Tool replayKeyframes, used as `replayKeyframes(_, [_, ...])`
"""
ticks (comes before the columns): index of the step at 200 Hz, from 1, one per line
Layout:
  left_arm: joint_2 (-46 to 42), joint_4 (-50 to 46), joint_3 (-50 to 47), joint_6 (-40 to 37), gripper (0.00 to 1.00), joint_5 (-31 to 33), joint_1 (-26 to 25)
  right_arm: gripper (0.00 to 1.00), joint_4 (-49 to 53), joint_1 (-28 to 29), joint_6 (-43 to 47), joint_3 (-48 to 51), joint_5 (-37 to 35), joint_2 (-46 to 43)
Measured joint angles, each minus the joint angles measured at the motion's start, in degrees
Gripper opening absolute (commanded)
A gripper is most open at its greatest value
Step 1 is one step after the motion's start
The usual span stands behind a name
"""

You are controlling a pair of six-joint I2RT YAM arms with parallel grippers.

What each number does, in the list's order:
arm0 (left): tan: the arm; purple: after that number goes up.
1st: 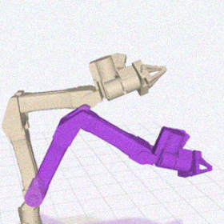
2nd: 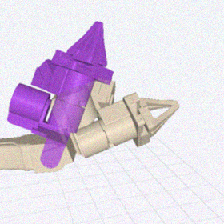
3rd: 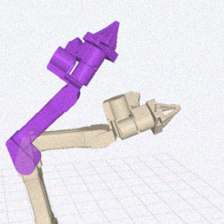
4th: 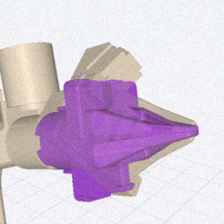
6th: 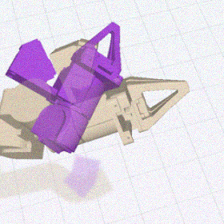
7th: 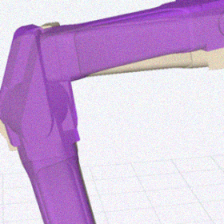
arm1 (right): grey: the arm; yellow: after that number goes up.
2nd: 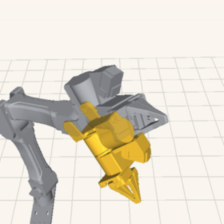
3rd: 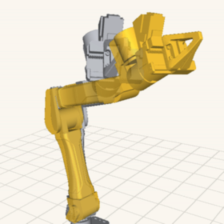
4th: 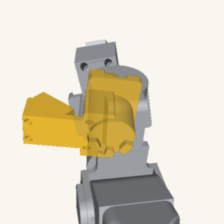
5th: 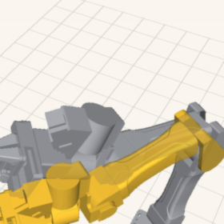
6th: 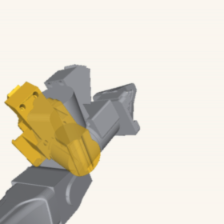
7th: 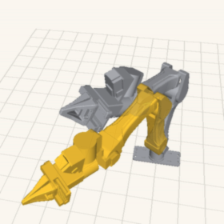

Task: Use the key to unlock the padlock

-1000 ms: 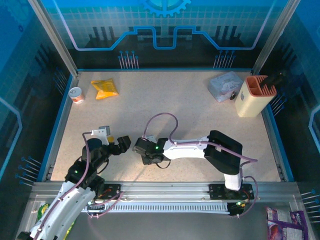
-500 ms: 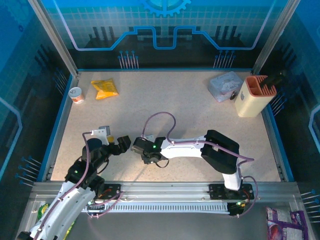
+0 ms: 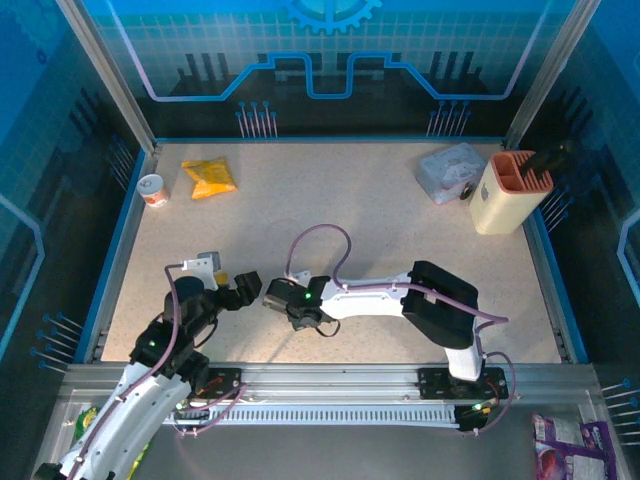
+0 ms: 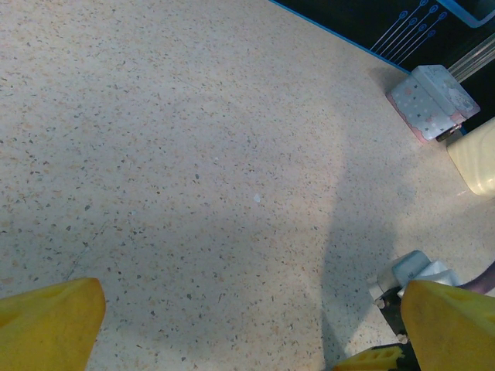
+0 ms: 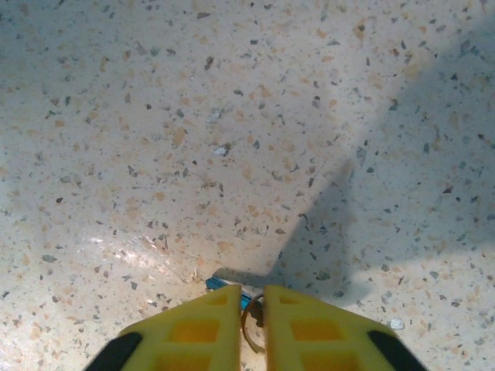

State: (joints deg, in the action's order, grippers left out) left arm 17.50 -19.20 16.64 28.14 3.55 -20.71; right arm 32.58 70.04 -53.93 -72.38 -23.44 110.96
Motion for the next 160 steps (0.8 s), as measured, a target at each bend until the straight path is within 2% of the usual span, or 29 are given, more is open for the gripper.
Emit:
replayKeyframes(37, [0.0,0.0,0.0,0.0,0.99,0.0,0.0,0.09,-1.4,0.8,-0.2,3.4,-1.2,-3.0])
replayKeyframes(99, [0.1,0.6,-0.4,0.0,0.99,0.0,0.0,0.00,-9.5,0.8,-0.3,11.6,-1.4,-13.8])
replayKeyframes(135, [0.8,2.4,-0.8,-0.8,0.96,-1.5,0.0,0.00,-15.2,-0.6,0.1,17.0,1.0,-20.3])
replayKeyframes(160, [5.2,6.3,-0.9,-1.7,0.88,-4.1,0.0,0.00,-17.2,-3.6,0.4,18.3,3.1,-24.6])
